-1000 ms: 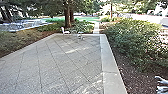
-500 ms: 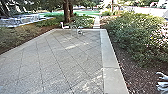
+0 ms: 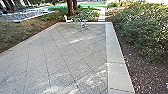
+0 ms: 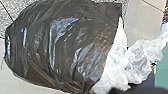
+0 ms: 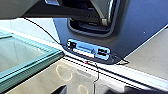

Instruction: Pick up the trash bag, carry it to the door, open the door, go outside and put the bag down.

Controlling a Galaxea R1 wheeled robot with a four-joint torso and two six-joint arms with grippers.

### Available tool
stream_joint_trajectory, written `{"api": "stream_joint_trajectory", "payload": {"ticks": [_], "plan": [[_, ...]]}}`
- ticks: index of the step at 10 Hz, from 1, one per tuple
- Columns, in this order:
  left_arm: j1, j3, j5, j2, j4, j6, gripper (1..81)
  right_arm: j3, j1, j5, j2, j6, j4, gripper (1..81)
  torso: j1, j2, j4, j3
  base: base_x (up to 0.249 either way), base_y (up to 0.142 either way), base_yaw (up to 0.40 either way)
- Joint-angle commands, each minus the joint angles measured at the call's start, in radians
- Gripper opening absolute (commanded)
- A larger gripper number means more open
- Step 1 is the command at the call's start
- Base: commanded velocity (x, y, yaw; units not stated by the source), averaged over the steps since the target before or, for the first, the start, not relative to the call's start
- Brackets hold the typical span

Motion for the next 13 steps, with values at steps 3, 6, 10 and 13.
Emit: {"api": "stream_joint_trajectory", "payload": {"ticks": [3,6,10,13], "plan": [[-0.188,-0.039,0.097,-0.048,-0.074,-0.003,1.0,0.004,0.005,-0.075,0.011,-0.004,0.007,81.1,0.000,0.000,0.020,-0.025,0.000,0.000,0.000],[-0.265,-0.117,0.143,-0.026,-0.090,-0.003,1.0,0.004,0.007,-0.075,0.011,-0.004,0.009,81.1,0.001,0.001,0.021,-0.028,0.000,0.000,0.000],[-0.374,-0.137,0.257,-0.030,-0.092,-0.002,1.0,0.004,0.005,-0.074,0.015,-0.004,0.004,81.1,0.001,0.001,0.021,-0.029,0.000,0.000,0.000],[-0.432,-0.144,0.304,-0.033,-0.103,-0.002,1.0,-0.001,0.005,-0.071,0.018,-0.004,-0.002,81.1,0.001,0.001,0.021,-0.029,0.000,0.000,0.000]]}}
